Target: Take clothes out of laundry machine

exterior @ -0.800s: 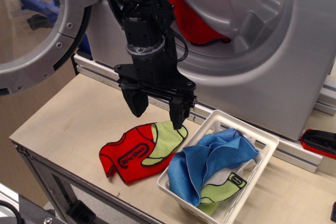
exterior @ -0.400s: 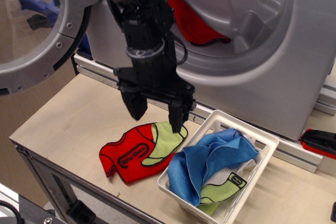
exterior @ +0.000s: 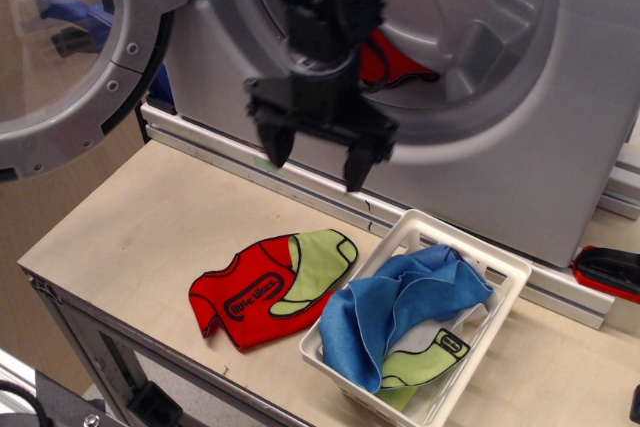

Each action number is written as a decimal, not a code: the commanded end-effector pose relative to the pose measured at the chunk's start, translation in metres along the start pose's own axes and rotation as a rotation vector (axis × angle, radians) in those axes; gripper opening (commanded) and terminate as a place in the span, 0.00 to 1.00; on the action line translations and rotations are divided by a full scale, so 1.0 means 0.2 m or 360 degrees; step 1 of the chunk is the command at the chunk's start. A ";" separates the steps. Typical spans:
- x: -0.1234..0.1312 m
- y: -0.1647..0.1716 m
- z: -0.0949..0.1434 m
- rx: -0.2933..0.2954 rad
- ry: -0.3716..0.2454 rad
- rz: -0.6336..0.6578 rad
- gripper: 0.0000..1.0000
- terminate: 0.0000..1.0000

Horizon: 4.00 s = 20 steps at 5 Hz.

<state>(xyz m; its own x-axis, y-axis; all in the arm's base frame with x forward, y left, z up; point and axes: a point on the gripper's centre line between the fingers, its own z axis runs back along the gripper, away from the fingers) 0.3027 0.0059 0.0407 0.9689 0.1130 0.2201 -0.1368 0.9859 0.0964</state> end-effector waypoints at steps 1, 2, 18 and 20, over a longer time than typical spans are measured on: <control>0.22 0.01 0.08 0.0126 -0.0321 0.0103 1.00 0.00; 0.26 0.00 0.12 0.0216 -0.0467 0.0170 1.00 0.00; 0.49 0.15 0.06 0.0300 -0.0350 0.0007 0.00 0.00; 0.23 0.03 0.29 0.0348 -0.0387 0.0434 0.00 0.00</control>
<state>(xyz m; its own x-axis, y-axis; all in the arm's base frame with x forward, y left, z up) 0.3295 0.0105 0.0850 0.8435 0.3072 0.4406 -0.4358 0.8710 0.2270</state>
